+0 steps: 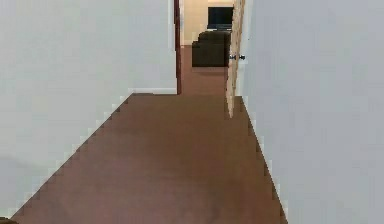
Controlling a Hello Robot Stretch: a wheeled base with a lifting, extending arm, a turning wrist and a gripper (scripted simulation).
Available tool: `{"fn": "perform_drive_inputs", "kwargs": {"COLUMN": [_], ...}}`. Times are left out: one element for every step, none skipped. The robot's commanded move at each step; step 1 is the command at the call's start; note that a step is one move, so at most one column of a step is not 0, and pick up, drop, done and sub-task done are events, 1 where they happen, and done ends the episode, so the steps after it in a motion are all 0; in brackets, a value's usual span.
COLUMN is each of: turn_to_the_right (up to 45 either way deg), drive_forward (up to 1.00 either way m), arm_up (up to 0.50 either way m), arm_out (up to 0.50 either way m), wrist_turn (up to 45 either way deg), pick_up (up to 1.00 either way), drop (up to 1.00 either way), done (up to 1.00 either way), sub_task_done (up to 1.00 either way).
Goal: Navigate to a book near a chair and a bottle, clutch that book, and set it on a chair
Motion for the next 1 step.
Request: {"fn": "perform_drive_inputs", "kwargs": {"turn_to_the_right": [0.0], "drive_forward": [1.0], "arm_up": [0.0], "arm_out": [0.0], "wrist_turn": [0.0], "pick_up": [0.0], "drop": [0.0], "done": [0.0], "sub_task_done": [0.0]}}
